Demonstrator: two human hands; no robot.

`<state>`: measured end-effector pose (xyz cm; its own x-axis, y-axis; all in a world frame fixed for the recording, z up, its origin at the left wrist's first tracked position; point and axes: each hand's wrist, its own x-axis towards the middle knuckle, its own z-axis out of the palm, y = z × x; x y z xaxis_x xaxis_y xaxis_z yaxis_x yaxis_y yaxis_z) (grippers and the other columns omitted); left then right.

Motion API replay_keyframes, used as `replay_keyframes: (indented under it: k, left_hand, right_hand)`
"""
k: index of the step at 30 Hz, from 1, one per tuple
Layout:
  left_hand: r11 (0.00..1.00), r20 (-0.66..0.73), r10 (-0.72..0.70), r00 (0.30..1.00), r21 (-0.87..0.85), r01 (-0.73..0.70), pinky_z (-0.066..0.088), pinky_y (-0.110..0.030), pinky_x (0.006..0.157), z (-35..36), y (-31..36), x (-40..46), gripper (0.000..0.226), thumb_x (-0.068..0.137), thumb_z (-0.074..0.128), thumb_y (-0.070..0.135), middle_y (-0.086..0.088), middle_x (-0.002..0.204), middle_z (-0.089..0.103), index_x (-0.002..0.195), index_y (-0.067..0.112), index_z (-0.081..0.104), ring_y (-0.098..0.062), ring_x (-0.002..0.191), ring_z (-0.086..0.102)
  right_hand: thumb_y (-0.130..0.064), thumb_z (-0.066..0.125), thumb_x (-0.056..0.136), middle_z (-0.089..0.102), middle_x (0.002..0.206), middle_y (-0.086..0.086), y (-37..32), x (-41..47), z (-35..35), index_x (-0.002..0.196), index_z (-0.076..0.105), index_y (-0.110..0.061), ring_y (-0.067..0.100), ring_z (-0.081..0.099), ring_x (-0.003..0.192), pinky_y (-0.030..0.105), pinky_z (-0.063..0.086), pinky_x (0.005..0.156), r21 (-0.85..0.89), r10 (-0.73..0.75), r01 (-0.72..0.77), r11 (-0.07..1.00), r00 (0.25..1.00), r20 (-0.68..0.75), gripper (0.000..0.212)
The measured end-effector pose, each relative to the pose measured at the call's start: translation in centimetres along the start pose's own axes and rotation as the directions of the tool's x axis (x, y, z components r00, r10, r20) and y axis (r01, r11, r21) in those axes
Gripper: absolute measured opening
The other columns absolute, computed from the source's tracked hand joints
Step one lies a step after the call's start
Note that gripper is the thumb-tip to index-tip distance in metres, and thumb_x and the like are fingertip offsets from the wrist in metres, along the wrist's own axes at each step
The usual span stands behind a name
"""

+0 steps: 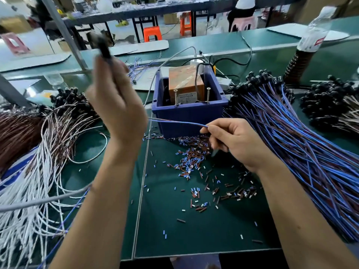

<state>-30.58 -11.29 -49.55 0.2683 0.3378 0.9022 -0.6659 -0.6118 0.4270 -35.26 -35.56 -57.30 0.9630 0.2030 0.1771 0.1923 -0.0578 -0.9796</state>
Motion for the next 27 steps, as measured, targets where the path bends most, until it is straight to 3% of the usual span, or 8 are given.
replay_keyframes:
  k: [2, 5, 8, 13, 18, 22, 25, 27]
  left_hand:
    - [0.994, 0.156, 0.095, 0.983, 0.029, -0.101, 0.041, -0.042, 0.047, 0.2, 1.6, -2.3, 0.033, 0.110, 0.042, 0.021, 0.000, 0.073, 0.060, 0.096, -0.001, 0.062, -0.020, 0.054, 0.052]
    - [0.986, 0.528, 0.162, 0.834, -0.047, -0.162, 0.051, -0.045, 0.055, 1.3, 4.6, -7.0, 0.020, 0.106, 0.048, 0.013, -0.004, 0.094, 0.069, 0.107, 0.004, 0.065, -0.024, 0.072, 0.065]
    - [0.990, 0.672, 0.139, 0.727, -0.064, -0.129, 0.053, -0.046, 0.059, 1.6, 4.5, -8.9, 0.025, 0.106, 0.046, 0.019, -0.001, 0.102, 0.068, 0.119, 0.008, 0.065, -0.028, 0.079, 0.066]
    - [0.996, 0.720, 0.066, 0.691, -0.007, -0.088, 0.047, -0.046, 0.057, 1.6, 3.4, -10.2, 0.020, 0.109, 0.047, 0.023, 0.004, 0.083, 0.064, 0.098, 0.011, 0.060, -0.025, 0.069, 0.059]
    - [0.999, 0.701, 0.011, 0.713, -0.032, 0.016, 0.047, -0.044, 0.063, 1.5, 2.0, -10.3, 0.017, 0.104, 0.057, 0.019, 0.003, 0.085, 0.064, 0.092, 0.009, 0.063, -0.024, 0.074, 0.058]
    - [0.988, 0.651, -0.073, 0.756, -0.053, 0.142, 0.045, -0.036, 0.061, 1.6, 1.6, -10.7, 0.020, 0.101, 0.063, 0.018, 0.007, 0.076, 0.059, 0.083, 0.010, 0.063, -0.015, 0.068, 0.053]
    - [0.976, 0.657, -0.131, 0.743, -0.047, 0.214, 0.041, -0.030, 0.058, 1.6, 1.4, -10.9, 0.022, 0.101, 0.063, 0.016, 0.008, 0.067, 0.056, 0.079, 0.010, 0.061, -0.012, 0.062, 0.050]
    - [0.959, 0.653, -0.192, 0.733, -0.035, 0.282, 0.035, -0.024, 0.054, 1.4, 1.1, -10.6, 0.022, 0.100, 0.062, 0.014, 0.011, 0.062, 0.050, 0.078, 0.009, 0.061, -0.008, 0.057, 0.044]
  right_hand:
    - [-0.014, 0.056, 0.107, 0.064, 0.063, 0.007, 0.1, 0.0, 0.1, 0.100, 0.075, -0.007, 0.009, 0.046, 0.051, 0.014, 0.034, 0.048, -0.007, -0.003, 0.003, 1.000, 1.000, -0.004, 0.022]
    - [-0.013, 0.059, 0.106, 0.065, 0.062, 0.003, -0.1, -0.3, 1.0, 0.092, 0.075, -0.017, 0.007, 0.049, 0.052, 0.014, 0.037, 0.052, -0.148, -0.066, 0.077, 0.986, 0.995, 0.074, 0.022]
    - [-0.012, 0.058, 0.106, 0.064, 0.061, -0.001, -0.2, -0.3, 1.4, 0.082, 0.070, -0.027, 0.005, 0.050, 0.052, 0.017, 0.037, 0.053, -0.211, -0.133, 0.140, 0.967, 0.990, 0.048, 0.031]
    - [-0.018, 0.067, 0.102, 0.070, 0.065, 0.002, 0.1, -0.3, 1.0, 0.084, 0.075, -0.022, 0.001, 0.055, 0.050, 0.012, 0.041, 0.050, -0.201, -0.168, 0.138, 0.970, 0.976, -0.139, 0.020]
    - [-0.022, 0.078, 0.093, 0.075, 0.067, 0.006, 0.5, -0.2, 0.8, 0.081, 0.078, -0.016, 0.010, 0.059, 0.047, 0.018, 0.047, 0.050, -0.089, -0.072, 0.043, 0.995, 0.932, -0.355, 0.013]
    - [-0.022, 0.077, 0.094, 0.072, 0.062, 0.007, 0.5, -0.2, 1.1, 0.074, 0.074, -0.011, 0.014, 0.056, 0.043, 0.020, 0.048, 0.048, -0.004, -0.008, 0.007, 1.000, 0.918, -0.396, 0.023]
    - [-0.028, 0.076, 0.095, 0.068, 0.055, 0.005, 0.4, -0.2, 1.3, 0.072, 0.071, -0.008, 0.013, 0.052, 0.040, 0.020, 0.045, 0.044, -0.024, 0.037, -0.051, 0.998, 0.912, -0.408, 0.031]
    - [-0.030, 0.075, 0.094, 0.064, 0.053, 0.002, 0.3, -0.1, 0.9, 0.072, 0.069, -0.007, 0.011, 0.050, 0.041, 0.020, 0.045, 0.044, 0.065, 0.073, -0.049, 0.997, 0.898, -0.435, 0.032]
